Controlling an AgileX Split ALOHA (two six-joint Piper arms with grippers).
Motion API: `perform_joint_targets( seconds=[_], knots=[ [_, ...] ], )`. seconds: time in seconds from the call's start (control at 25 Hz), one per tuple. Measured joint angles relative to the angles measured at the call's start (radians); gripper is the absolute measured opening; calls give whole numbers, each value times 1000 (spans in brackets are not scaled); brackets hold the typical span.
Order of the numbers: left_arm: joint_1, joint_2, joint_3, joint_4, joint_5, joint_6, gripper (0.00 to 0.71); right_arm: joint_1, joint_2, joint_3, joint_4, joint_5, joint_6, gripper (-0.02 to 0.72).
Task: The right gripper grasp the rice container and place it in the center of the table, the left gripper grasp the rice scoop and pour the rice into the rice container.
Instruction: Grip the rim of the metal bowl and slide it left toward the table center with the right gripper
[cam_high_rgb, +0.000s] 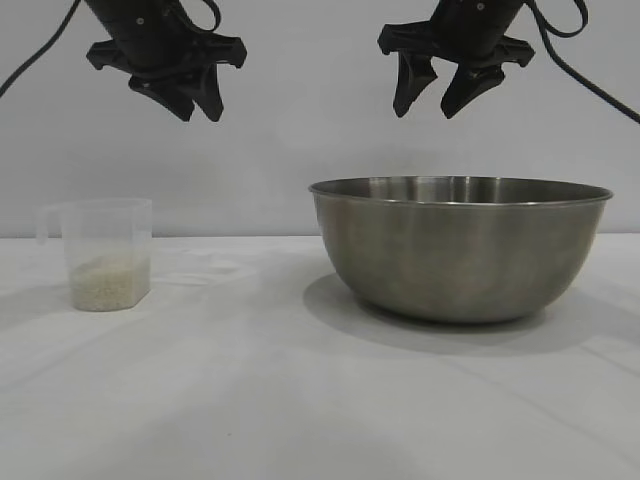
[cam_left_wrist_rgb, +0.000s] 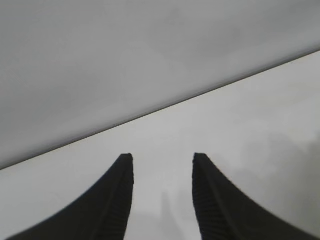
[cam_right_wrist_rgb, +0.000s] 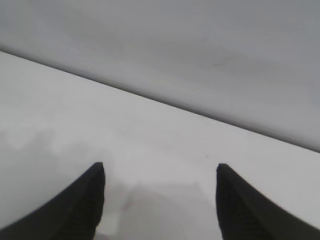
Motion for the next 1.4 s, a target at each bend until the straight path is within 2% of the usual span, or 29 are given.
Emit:
perform_joint_targets(
  seconds=[0.48,0.64,0.84,0.92,1.16,1.28,1.4],
  knots=[
    [0,0,0,0,0,0,253,0,0,0,0,1,-2,410],
    [0,0,0,0,5,0,253,0,-3,0,0,36,-2,410],
    [0,0,0,0,30,0,253,-19,-73,0,0,166,-6,410],
    [0,0,0,0,30,0,253,-42,-115,0,0,241,4,410],
    [0,0,0,0,30,0,253,-125,-164,-6,0,547,39,410],
    [0,0,0,0,30,0,253,-154,-164,-6,0,657,65,410],
    [0,-4,0,0,30,0,253,-157,-164,-6,-14,723,93,410]
  ],
)
